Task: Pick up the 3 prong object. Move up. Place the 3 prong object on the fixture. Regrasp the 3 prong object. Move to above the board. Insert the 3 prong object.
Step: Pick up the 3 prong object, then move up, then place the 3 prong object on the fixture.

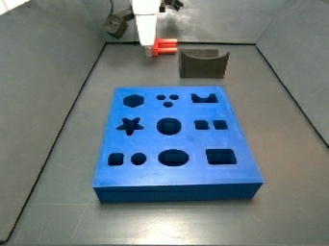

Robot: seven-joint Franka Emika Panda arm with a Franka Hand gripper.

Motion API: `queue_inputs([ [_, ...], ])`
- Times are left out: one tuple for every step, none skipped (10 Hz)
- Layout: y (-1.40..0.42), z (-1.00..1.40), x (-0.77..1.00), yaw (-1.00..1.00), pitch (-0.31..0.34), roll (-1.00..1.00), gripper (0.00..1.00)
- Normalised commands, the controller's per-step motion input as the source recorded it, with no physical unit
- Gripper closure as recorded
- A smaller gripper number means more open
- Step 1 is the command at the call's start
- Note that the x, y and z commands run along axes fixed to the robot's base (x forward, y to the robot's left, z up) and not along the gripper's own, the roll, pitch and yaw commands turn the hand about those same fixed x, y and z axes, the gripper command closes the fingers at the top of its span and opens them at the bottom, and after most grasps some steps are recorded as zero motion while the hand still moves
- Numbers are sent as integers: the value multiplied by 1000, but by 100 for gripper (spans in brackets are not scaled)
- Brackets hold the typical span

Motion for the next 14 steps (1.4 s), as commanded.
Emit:
queue_inputs([
  [0, 0, 0, 0, 0, 0, 100],
  [0, 0, 0, 0, 0, 0, 100],
  [0, 0, 0, 0, 0, 0, 100],
  [0, 1000, 0, 0, 0, 0, 100],
  [-23, 1000, -25, 12, 10, -6, 100],
  [-32, 956, -61, 3, 31, -4, 100],
  [-20, 835, -49, -6, 33, 9, 100],
  [-13, 746, -42, -11, 40, 17, 100],
  [-3, 518, -27, -25, 60, 32, 100],
  [0, 424, -26, -28, 65, 39, 100],
  [1, 240, -26, -29, 67, 51, 100],
  [0, 1000, 0, 0, 0, 0, 100],
  [5, 1000, 10, 7, -11, 8, 100],
  [2, 1000, -9, 1, 23, 7, 100],
])
